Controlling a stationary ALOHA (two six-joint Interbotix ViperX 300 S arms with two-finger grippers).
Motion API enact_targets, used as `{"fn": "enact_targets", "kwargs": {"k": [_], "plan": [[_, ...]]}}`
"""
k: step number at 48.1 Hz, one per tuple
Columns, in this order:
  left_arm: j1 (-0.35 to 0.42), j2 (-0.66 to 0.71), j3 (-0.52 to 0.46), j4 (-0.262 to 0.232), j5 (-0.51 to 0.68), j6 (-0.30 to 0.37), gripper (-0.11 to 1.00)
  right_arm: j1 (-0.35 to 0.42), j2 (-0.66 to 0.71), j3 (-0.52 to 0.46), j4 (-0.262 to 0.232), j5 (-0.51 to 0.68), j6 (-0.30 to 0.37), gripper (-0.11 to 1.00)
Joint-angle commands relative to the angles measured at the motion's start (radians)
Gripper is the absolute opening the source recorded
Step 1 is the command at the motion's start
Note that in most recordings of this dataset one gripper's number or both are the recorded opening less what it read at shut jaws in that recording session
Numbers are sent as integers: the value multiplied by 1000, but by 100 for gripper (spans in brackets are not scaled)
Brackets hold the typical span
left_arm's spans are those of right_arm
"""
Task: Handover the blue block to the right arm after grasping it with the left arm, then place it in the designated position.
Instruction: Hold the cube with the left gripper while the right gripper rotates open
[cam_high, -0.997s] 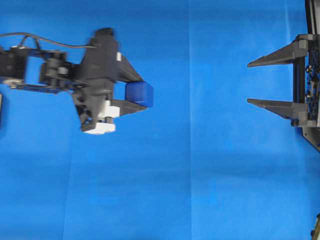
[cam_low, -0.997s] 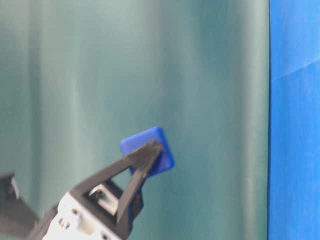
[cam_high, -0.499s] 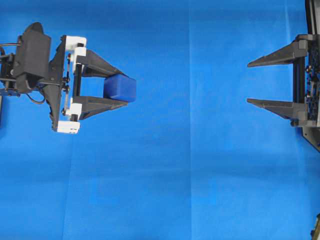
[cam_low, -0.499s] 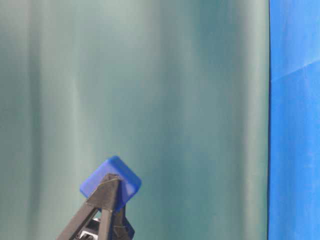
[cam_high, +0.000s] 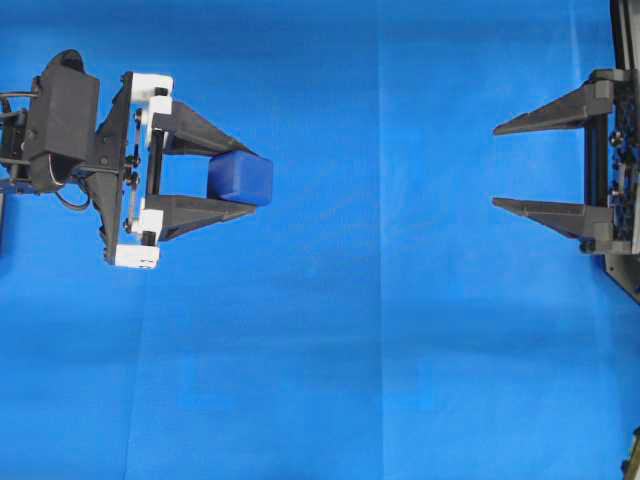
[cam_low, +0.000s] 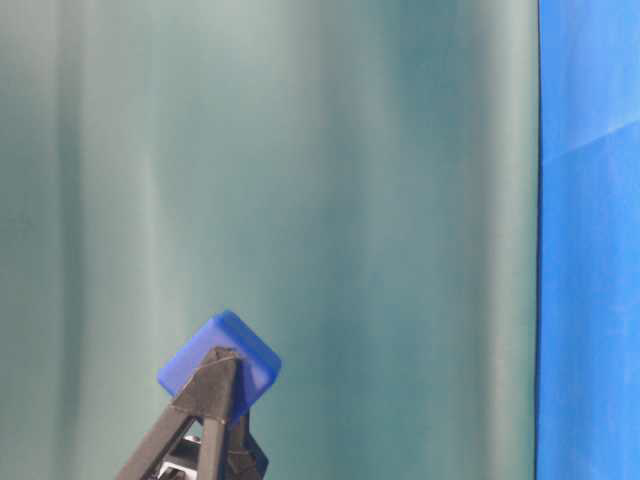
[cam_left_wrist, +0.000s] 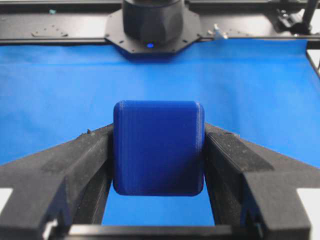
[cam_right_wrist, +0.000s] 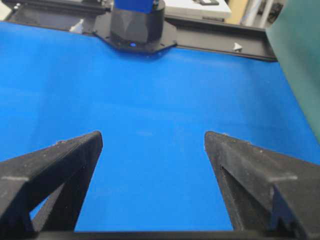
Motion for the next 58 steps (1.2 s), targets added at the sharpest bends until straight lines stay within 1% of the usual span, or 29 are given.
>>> {"fn": "enact_targets", "kwargs": {"k": [1,24,29,32,36,42,44,47,58], "plan": [[-2,-9,-18,-2,-11,2,46,-2,5,-31,3,-9,0,96],[-2,-11,-15,-2,-11,-2,46,0,5,-31,-2,-9,-2,96],[-3,-11,-15,-3,-11,0,46,0,5,-37,-9,-5,-17,96],[-2,-11,-15,-3,-11,0,46,0,6,-41,-37,0,-31,96],[-3,-11,-15,-2,-11,0,46,0,3,-46,-89,9,-52,96],[-3,-11,-15,-2,-11,-2,46,0,0,-64,-153,9,-91,96],[-3,-12,-15,-3,-11,-2,46,0,0,-74,-189,11,-110,96],[-2,-12,-15,-3,-11,-2,46,0,0,-83,-229,11,-137,96],[-3,-12,-14,-3,-11,-2,46,0,-2,-110,-357,41,-225,96]]}}
